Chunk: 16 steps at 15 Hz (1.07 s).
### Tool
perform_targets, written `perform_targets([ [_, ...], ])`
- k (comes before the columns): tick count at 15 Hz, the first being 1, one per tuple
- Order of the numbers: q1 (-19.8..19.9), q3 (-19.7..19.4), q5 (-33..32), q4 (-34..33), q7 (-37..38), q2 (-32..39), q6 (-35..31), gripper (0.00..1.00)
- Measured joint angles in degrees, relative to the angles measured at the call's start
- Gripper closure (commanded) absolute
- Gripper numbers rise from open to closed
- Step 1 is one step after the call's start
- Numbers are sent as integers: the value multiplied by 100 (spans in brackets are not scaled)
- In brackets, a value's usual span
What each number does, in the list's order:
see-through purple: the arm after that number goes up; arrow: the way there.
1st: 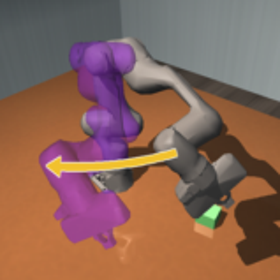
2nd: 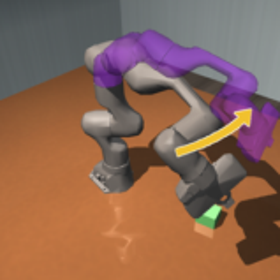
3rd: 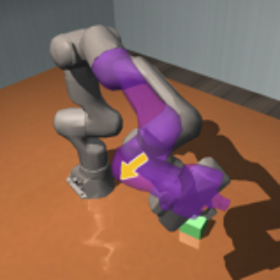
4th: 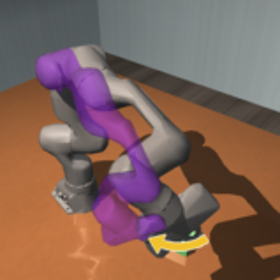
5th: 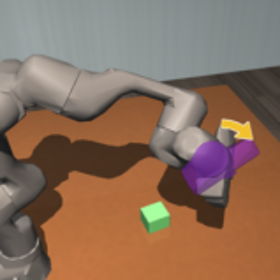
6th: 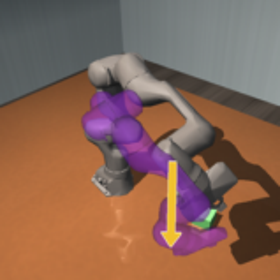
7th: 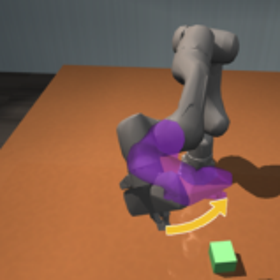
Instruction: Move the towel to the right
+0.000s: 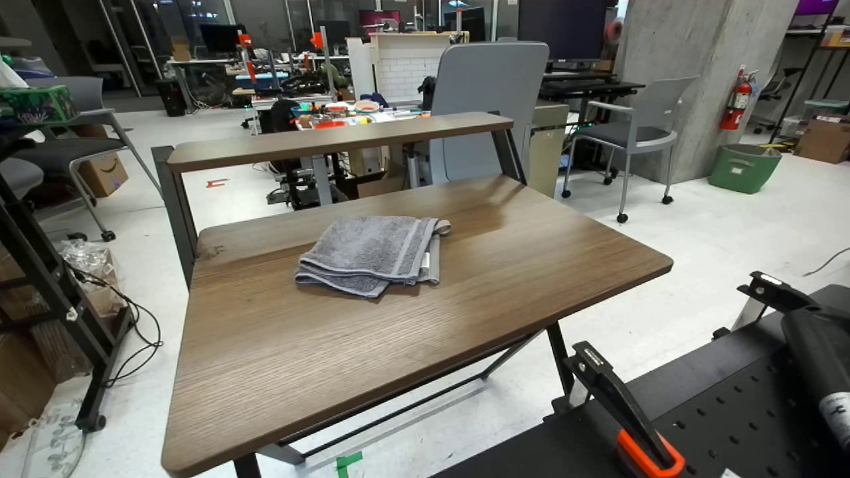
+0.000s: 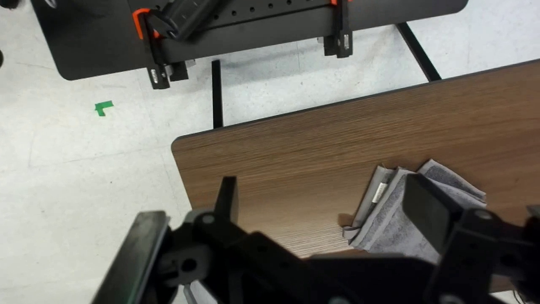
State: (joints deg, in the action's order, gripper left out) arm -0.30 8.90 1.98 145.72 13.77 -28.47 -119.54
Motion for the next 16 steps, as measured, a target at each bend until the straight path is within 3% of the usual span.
perform_targets([
  [9, -624, 465, -211, -1970, 1631, 3287, -768, 0],
  [16, -1524, 45, -888, -3591, 2936, 5272, -989, 0],
])
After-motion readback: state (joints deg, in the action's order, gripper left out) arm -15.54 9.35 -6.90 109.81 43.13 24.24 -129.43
